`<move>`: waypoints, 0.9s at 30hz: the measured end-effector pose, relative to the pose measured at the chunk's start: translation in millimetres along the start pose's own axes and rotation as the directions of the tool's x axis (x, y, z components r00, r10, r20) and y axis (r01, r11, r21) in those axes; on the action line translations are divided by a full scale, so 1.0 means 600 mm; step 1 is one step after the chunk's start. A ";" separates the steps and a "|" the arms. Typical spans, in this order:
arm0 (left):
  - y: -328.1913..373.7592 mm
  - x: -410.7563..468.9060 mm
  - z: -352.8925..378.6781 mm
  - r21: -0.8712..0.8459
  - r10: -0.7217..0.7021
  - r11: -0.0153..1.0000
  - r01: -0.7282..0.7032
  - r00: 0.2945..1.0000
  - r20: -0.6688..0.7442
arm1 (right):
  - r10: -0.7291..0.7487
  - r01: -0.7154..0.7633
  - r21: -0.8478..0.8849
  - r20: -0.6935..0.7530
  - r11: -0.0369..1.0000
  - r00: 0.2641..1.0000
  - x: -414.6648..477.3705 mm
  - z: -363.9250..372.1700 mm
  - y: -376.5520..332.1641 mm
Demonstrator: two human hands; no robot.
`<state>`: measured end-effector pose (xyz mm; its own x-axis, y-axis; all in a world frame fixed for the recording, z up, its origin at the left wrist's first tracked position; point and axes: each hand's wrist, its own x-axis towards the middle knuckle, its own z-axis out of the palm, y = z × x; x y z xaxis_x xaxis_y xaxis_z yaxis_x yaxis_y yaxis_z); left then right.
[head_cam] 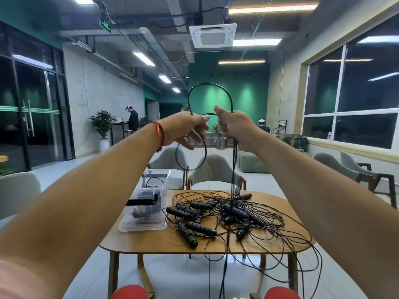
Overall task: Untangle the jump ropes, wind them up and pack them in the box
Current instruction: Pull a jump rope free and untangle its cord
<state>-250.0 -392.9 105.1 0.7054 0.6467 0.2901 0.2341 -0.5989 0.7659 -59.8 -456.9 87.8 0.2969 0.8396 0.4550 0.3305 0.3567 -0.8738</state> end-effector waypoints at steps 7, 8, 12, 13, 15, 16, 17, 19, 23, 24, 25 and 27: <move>0.020 0.006 -0.002 -0.586 0.021 0.797 -0.146 0.977 -0.214 | -0.033 0.051 -0.184 0.096 0.982 0.995 -0.026 -0.001 0.047; 0.028 0.009 -0.014 -0.642 0.009 0.740 -0.202 0.957 -0.292 | -0.012 0.036 -0.203 0.117 0.978 0.993 -0.034 -0.002 0.069; 0.036 0.018 -0.078 -0.765 -0.016 0.544 -0.345 0.907 -0.420 | 0.156 -0.127 -0.212 0.126 0.969 0.980 -0.073 -0.008 0.188; 0.030 0.019 -0.086 -0.767 -0.016 0.538 -0.348 0.906 -0.422 | 0.192 -0.174 -0.146 0.122 0.974 0.974 -0.078 -0.009 0.209; 0.009 0.027 -0.086 -0.711 0.008 0.612 -0.345 0.902 -0.431 | 0.219 -0.214 -0.066 0.086 0.975 0.972 -0.083 -0.006 0.222; -0.002 0.030 -0.079 -0.675 0.038 0.656 -0.337 0.908 -0.417 | 0.222 -0.218 -0.065 0.073 0.974 0.972 -0.083 -0.001 0.214; -0.013 0.032 -0.067 -0.653 0.075 0.688 -0.315 0.927 -0.368 | 0.217 -0.212 -0.074 0.066 0.974 0.974 -0.079 0.004 0.205; -0.032 0.030 -0.038 -0.587 0.141 0.768 -0.257 0.961 -0.237 | 0.195 -0.191 -0.089 0.037 0.977 0.980 -0.070 0.018 0.179; -0.067 0.015 0.022 -0.112 0.108 0.985 -0.130 0.978 -0.181 | 0.106 -0.107 -0.037 -0.035 0.994 0.994 -0.051 0.021 0.129; -0.078 0.013 0.032 -0.027 0.045 0.998 -0.050 0.987 -0.153 | 0.091 -0.091 -0.009 -0.043 0.996 0.995 -0.050 0.016 0.115; -0.090 0.011 0.043 0.015 -0.049 0.999 0.050 0.995 -0.092 | 0.084 -0.083 0.040 -0.039 0.996 0.996 -0.049 0.009 0.104; -0.109 -0.002 0.061 0.057 -0.215 0.976 0.210 0.971 0.105 | 0.093 -0.090 0.106 -0.024 0.990 0.995 -0.045 -0.003 0.086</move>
<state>-241.7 -371.8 33.3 0.7052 0.7067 0.0569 0.4144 -0.4760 0.7757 -49.0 -462.1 30.6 0.3474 0.8590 0.3760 0.2058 0.3214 -0.9243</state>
